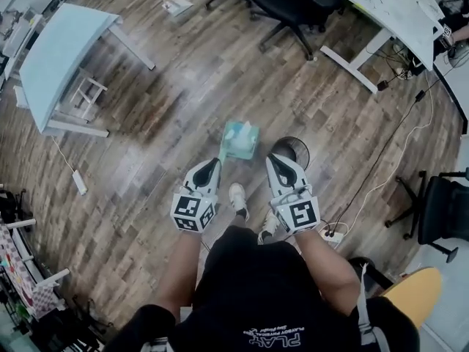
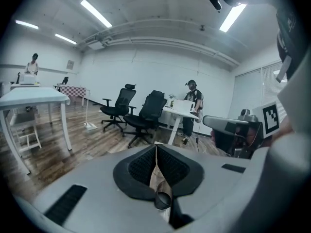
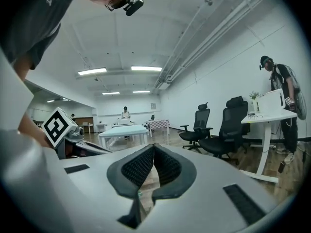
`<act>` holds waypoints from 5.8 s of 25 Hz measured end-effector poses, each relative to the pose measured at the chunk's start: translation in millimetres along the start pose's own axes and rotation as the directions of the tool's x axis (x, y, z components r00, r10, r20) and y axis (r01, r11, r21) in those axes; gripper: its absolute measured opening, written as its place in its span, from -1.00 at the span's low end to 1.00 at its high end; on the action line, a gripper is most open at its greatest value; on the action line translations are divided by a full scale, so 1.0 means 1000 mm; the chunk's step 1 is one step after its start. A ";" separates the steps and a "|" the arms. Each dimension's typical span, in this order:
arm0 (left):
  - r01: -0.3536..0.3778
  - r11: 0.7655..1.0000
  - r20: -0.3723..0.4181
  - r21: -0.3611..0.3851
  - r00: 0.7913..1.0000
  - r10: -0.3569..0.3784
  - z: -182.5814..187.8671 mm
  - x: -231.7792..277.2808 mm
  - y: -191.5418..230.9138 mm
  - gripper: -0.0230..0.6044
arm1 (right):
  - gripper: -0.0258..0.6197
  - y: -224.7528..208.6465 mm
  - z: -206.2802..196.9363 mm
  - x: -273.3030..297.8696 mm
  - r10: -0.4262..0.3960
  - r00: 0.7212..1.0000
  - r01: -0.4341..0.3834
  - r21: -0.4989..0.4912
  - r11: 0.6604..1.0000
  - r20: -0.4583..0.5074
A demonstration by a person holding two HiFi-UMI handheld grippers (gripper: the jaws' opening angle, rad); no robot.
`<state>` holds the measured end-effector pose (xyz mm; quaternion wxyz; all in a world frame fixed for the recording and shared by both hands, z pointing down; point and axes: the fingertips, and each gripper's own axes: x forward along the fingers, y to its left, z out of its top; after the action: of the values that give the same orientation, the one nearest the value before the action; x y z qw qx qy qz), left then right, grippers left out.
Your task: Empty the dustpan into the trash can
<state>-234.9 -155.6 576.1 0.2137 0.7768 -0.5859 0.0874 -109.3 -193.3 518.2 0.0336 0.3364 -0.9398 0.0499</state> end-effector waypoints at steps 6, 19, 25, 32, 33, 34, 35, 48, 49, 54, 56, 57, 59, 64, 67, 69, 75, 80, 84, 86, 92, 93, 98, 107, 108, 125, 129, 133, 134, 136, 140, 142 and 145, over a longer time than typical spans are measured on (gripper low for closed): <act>0.038 0.999 -0.079 0.023 0.996 -0.036 -0.033 0.034 0.014 -0.84 | -0.84 -0.002 -0.038 0.028 -0.024 0.997 0.025 0.026 0.999 -0.068; -0.049 0.992 -0.266 0.115 0.961 0.078 -0.097 0.074 0.043 -0.34 | -0.84 -0.004 -0.077 0.043 -0.054 0.990 0.056 0.011 0.998 -0.128; -0.078 0.989 -0.386 0.126 0.915 0.122 -0.133 0.099 0.052 -0.23 | -0.84 -0.005 -0.090 0.041 -0.059 0.986 0.061 0.010 0.998 -0.153; -0.073 0.989 -0.501 0.131 0.856 0.129 -0.173 0.127 0.056 -0.19 | -0.84 -0.015 -0.103 0.026 -0.088 0.982 0.091 0.007 0.996 -0.169; -0.085 0.988 -0.506 0.131 0.851 0.140 -0.176 0.130 0.059 -0.18 | -0.84 -0.016 -0.104 0.024 -0.093 0.981 0.095 0.006 0.995 -0.172; -0.099 0.987 -0.511 0.127 0.846 0.151 -0.178 0.132 0.061 -0.17 | -0.84 -0.016 -0.106 0.022 -0.096 0.980 0.098 0.005 0.995 -0.176; -0.113 0.987 -0.517 0.118 0.841 0.158 -0.182 0.133 0.063 -0.17 | -0.84 -0.017 -0.108 0.019 -0.097 0.978 0.099 0.002 0.995 -0.184; -0.115 0.984 -0.608 0.132 0.775 0.173 -0.213 0.152 0.073 -0.27 | -0.84 -0.029 -0.141 0.006 -0.124 0.953 0.123 -0.020 0.992 -0.275; -0.124 0.984 -0.620 0.128 0.764 0.177 -0.215 0.152 0.076 -0.33 | -0.84 -0.031 -0.141 0.005 -0.131 0.953 0.132 -0.014 0.991 -0.274; -0.180 0.980 -0.657 0.081 0.730 0.188 -0.221 0.153 0.088 -0.57 | -0.84 -0.036 -0.141 -0.003 -0.155 0.947 0.162 0.001 0.987 -0.282; -0.185 0.978 -0.662 0.097 0.722 0.202 -0.223 0.153 0.088 -0.59 | -0.84 -0.037 -0.138 -0.009 -0.164 0.948 0.170 0.000 0.985 -0.271; -0.186 0.977 -0.664 0.101 0.719 0.206 -0.224 0.153 0.087 -0.59 | -0.84 -0.038 -0.137 -0.012 -0.166 0.949 0.172 -0.001 0.985 -0.269; -0.187 0.977 -0.667 0.100 0.716 0.205 -0.226 0.152 0.086 -0.58 | -0.84 -0.038 -0.134 -0.017 -0.172 0.948 0.179 0.002 0.984 -0.268; -0.189 0.977 -0.677 0.097 0.707 0.204 -0.227 0.153 0.085 -0.58 | -0.84 -0.044 -0.129 -0.033 -0.190 0.946 0.198 0.002 0.980 -0.263; -0.191 0.973 -0.672 0.127 0.705 0.226 -0.228 0.151 0.084 -0.61 | -0.84 -0.046 -0.126 -0.045 -0.199 0.949 0.204 -0.003 0.979 -0.245; -0.190 0.971 -0.664 0.142 0.709 0.236 -0.227 0.147 0.082 -0.62 | -0.84 -0.046 -0.123 -0.054 -0.202 0.948 0.207 -0.004 0.978 -0.247; -0.194 0.964 -0.636 0.182 0.725 0.267 -0.231 0.133 0.074 -0.62 | -0.84 -0.050 -0.117 -0.077 -0.194 0.949 0.188 -0.048 0.981 -0.249; -0.199 0.952 -0.580 0.232 0.758 0.299 -0.217 0.110 0.048 -0.62 | -0.84 -0.051 -0.108 -0.100 -0.195 0.952 0.187 -0.056 0.981 -0.237; -0.218 0.943 -0.531 0.250 0.784 0.322 -0.194 0.078 0.029 -0.62 | -0.84 -0.050 -0.095 -0.116 -0.190 0.963 0.179 -0.072 0.981 -0.190; -0.217 0.938 -0.506 0.270 0.797 0.330 -0.180 0.061 0.018 -0.62 | -0.84 -0.050 -0.087 -0.125 -0.183 0.967 0.172 -0.076 0.982 -0.175; -0.192 0.918 -0.449 0.348 0.825 0.343 -0.151 0.010 -0.022 -0.62 | -0.84 -0.050 -0.074 -0.156 -0.129 0.983 0.112 -0.126 0.986 -0.134; -0.190 0.913 -0.440 0.360 0.829 0.345 -0.147 0.000 -0.028 -0.62 | -0.84 -0.048 -0.074 -0.160 -0.116 0.985 0.097 -0.142 0.985 -0.131; -0.152 0.889 -0.398 0.433 0.852 0.339 -0.135 -0.045 -0.056 -0.62 | -0.84 -0.043 -0.070 -0.178 -0.116 0.983 0.090 -0.174 0.981 -0.142; -0.051 0.780 -0.300 0.623 0.906 0.298 -0.121 -0.088 -0.082 -0.61 | -0.84 -0.030 -0.060 -0.199 -0.253 0.956 0.234 -0.132 0.963 -0.148; -0.035 0.762 -0.291 0.647 0.912 0.289 -0.120 -0.090 -0.083 -0.61 | -0.84 -0.029 -0.059 -0.202 -0.275 0.950 0.258 -0.122 0.958 -0.147; 0.250 0.217 -0.274 0.944 0.958 0.089 -0.144 -0.104 -0.113 -0.59 | -0.84 0.043 -0.009 -0.241 -0.444 0.894 0.440 -0.084 0.894 -0.051; 0.275 0.072 -0.280 0.959 0.958 0.066 -0.155 -0.099 -0.140 -0.58 | -0.84 0.041 -0.003 -0.253 -0.442 0.896 0.436 -0.104 0.894 -0.045; 0.297 -0.139 -0.288 0.945 0.954 0.082 -0.165 -0.099 -0.170 -0.58 | -0.84 0.039 -0.008 -0.266 -0.404 0.913 0.394 -0.126 0.910 -0.062; 0.290 -0.175 -0.278 0.941 0.957 0.088 -0.165 -0.098 -0.179 -0.58 | -0.84 0.037 -0.011 -0.270 -0.394 0.917 0.383 -0.128 0.915 -0.069; 0.265 -0.218 -0.251 0.939 0.964 0.091 -0.165 -0.092 -0.195 -0.59 | -0.84 0.031 -0.015 -0.277 -0.376 0.923 0.365 -0.127 0.922 -0.076; 0.419 -0.359 -0.354 0.834 0.905 0.236 -0.207 -0.090 -0.196 -0.61 | -0.84 0.017 -0.013 -0.289 -0.362 0.930 0.353 -0.116 0.928 -0.064; 0.443 -0.409 -0.361 0.798 0.895 0.263 -0.213 -0.090 -0.204 -0.61 | -0.84 0.012 -0.011 -0.295 -0.355 0.933 0.348 -0.111 0.931 -0.056; 0.450 -0.462 -0.367 0.764 0.892 0.262 -0.216 -0.090 -0.222 -0.61 | -0.84 0.002 -0.008 -0.302 -0.349 0.936 0.342 -0.117 0.933 -0.050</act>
<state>-26.4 66.7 683.5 -0.4267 0.5898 -0.0819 0.6807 122.7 -0.5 496.6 0.0925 0.4922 -0.8656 0.0050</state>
